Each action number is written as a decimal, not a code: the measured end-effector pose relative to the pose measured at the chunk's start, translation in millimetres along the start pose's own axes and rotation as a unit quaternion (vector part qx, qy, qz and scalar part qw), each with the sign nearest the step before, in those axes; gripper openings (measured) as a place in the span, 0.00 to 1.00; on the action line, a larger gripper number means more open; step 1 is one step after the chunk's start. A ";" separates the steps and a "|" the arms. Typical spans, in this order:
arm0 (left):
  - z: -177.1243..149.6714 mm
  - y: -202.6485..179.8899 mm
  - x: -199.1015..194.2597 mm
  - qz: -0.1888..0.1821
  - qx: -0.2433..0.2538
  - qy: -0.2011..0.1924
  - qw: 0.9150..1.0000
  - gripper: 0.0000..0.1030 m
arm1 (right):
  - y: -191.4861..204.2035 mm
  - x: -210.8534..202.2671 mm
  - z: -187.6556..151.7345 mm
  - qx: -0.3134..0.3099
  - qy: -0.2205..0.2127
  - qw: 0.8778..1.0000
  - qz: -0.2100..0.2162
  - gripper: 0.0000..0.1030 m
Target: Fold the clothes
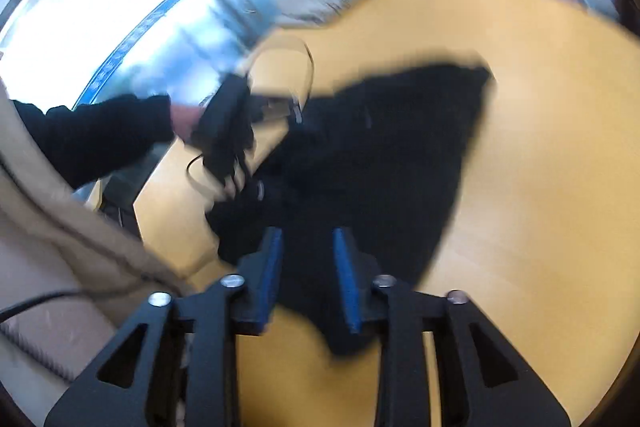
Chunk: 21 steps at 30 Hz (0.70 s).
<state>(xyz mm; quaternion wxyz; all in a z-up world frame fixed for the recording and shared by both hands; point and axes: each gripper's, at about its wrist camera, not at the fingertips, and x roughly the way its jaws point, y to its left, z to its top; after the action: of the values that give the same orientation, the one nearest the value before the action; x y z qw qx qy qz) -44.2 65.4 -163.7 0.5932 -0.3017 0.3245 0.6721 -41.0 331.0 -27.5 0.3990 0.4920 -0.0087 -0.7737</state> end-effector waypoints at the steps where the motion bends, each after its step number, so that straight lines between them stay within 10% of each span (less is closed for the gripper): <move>1: 0.5 -0.4 -0.8 0.003 -0.005 0.000 1.000 0.84 | -3.9 18.8 15.3 -0.029 0.021 0.999 -0.011 0.29; 10: 13.1 -45.0 -44.7 0.064 -0.045 0.006 0.997 0.60 | -46.9 162.9 20.7 -0.076 0.172 0.975 0.114 0.11; 16: 37.5 -101.8 -97.5 0.073 -0.080 -0.021 0.994 0.69 | -29.7 158.6 17.3 -0.123 0.167 0.975 0.080 0.09; 21: 23.3 -126.4 -75.0 0.052 -0.117 0.030 0.991 0.74 | -21.6 150.8 15.9 -0.138 0.163 0.975 0.059 0.09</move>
<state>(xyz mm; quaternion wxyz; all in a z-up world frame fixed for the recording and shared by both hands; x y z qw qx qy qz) 89.5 49.6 -100.1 0.5080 -0.3719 0.2763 0.7262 -96.2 245.2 -141.9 0.5044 0.5500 0.1337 -0.6521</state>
